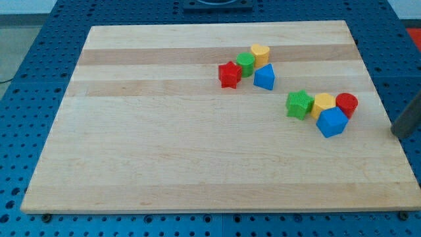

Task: Slide the red circle yellow hexagon and green star horizontal to each other

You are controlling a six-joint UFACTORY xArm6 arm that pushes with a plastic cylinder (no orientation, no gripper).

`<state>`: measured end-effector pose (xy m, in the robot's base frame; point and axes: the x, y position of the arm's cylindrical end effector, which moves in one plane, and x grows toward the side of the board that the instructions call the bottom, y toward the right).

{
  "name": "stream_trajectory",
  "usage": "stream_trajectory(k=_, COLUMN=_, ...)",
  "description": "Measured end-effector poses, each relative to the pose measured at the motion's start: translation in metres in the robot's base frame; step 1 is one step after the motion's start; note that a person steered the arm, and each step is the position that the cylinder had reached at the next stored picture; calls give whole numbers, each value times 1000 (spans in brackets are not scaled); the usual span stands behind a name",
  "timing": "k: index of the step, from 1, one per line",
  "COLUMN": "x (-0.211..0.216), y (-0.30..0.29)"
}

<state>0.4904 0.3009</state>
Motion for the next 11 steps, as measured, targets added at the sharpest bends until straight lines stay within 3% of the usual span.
stream_trajectory(k=3, x=-41, y=-74)
stream_trajectory(k=8, x=-41, y=-258)
stream_trajectory(k=11, x=-67, y=-372)
